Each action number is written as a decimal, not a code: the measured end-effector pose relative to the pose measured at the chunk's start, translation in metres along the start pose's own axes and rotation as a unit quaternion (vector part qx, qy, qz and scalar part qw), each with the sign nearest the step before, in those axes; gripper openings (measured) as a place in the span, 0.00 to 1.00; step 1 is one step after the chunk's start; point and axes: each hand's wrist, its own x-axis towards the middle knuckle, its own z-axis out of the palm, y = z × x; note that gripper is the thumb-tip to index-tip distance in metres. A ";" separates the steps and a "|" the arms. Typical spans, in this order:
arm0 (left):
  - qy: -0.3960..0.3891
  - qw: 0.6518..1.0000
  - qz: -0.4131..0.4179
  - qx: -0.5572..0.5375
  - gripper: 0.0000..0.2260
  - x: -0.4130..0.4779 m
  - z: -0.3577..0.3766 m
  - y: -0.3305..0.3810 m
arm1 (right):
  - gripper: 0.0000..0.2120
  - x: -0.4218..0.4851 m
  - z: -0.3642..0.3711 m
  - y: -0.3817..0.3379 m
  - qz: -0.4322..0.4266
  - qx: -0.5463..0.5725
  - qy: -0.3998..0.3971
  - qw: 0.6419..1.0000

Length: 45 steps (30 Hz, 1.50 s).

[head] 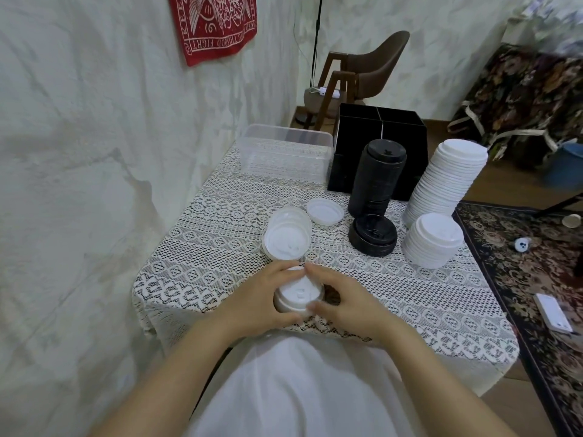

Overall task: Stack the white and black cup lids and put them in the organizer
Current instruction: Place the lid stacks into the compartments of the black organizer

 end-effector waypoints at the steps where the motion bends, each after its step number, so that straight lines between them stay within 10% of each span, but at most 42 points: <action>1: 0.005 1.000 0.001 0.003 0.34 -0.001 0.001 0.001 | 0.24 0.004 -0.003 -0.002 0.000 0.018 0.027 0.999; 11: 0.017 1.000 -0.014 -0.012 0.33 -0.003 0.003 -0.001 | 0.12 0.063 -0.019 0.000 -0.168 -0.328 0.175 0.913; 18: 0.018 1.000 -0.020 -0.005 0.33 -0.003 0.003 -0.003 | 0.07 0.065 -0.026 0.004 -0.203 -0.320 0.194 0.905; 25: 0.014 1.000 -0.017 0.004 0.34 -0.003 0.003 -0.004 | 0.09 0.024 -0.026 -0.007 0.045 0.000 0.252 0.967; 34: 0.010 1.000 -0.019 0.006 0.33 -0.004 0.003 -0.004 | 0.07 -0.029 -0.031 0.002 0.264 0.422 0.171 0.850; 42: 0.005 1.000 -0.030 0.004 0.34 -0.004 0.003 -0.003 | 0.06 -0.036 -0.047 0.013 0.160 0.019 0.284 0.945; 45: 0.005 0.999 -0.035 0.001 0.33 -0.004 0.003 -0.002 | 0.31 -0.024 -0.052 0.021 0.101 -0.085 0.148 0.980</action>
